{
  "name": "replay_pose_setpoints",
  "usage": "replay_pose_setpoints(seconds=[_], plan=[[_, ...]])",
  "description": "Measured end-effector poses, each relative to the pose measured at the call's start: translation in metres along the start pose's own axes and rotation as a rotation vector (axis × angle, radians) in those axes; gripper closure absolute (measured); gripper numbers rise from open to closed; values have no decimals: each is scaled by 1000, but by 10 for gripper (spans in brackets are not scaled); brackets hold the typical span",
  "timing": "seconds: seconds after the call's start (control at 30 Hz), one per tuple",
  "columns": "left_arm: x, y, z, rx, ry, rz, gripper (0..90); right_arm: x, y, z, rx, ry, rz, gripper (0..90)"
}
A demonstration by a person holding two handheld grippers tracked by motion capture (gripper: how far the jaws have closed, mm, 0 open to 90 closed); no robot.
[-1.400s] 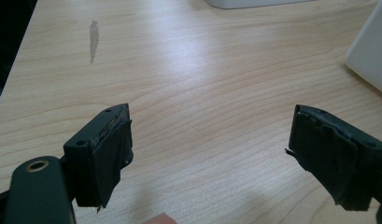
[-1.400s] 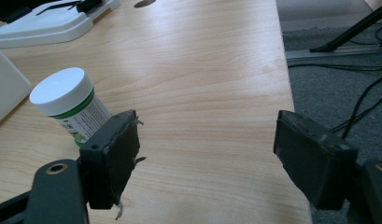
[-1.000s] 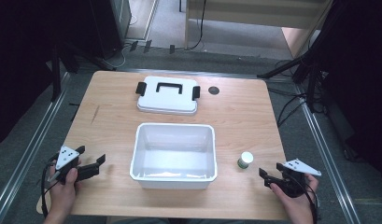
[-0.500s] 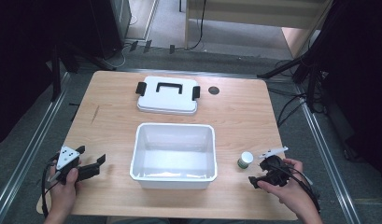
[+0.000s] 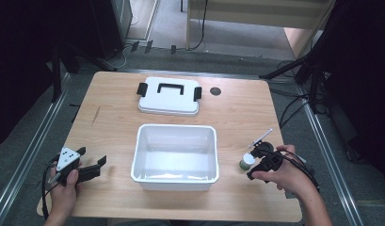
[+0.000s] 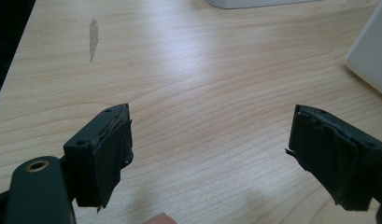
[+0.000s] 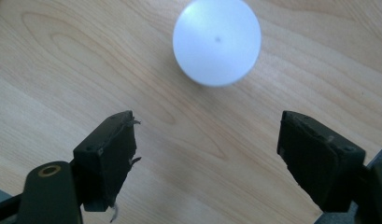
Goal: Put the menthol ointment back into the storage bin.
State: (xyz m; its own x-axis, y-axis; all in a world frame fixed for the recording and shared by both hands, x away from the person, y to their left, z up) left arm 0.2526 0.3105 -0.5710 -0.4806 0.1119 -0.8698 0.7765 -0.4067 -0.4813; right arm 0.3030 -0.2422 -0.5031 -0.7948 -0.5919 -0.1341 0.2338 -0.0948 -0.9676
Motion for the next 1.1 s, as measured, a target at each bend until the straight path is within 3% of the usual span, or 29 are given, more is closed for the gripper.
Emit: replay_pose_setpoints(seconds=[0.2,0.47,0.63,0.73,0.87,1.1], plan=[[0,0,0,-1,-3,3,145,-19,5,-3,-2,12,-20,242],[0,-1,-1,5,-11,6,145,-33,15,1,-1,74,-28,323],[0,-1,-2,6,-18,12,145,-37,20,3,-8,94,-42,445],[0,-1,-2,7,-20,13,145,-37,21,2,-25,84,-40,512],[0,-1,-1,6,-16,11,145,-36,19,1,-31,71,-65,514],[0,-1,-1,4,-12,6,145,-36,8,3,-34,43,-54,516]])
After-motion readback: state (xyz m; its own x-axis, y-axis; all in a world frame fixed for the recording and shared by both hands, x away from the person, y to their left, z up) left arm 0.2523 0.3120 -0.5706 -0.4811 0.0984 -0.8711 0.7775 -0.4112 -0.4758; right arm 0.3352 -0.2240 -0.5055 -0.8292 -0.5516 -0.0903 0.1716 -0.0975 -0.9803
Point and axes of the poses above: each handheld gripper's, and its own axes: y roughly forward along the jaws, x roughly out of its underside, z roughly to its right, the point moved 4 cm from there along y, roughly forward along the jaws, and after that the axes turned 9 degrees about x, right-handed, at the moved point
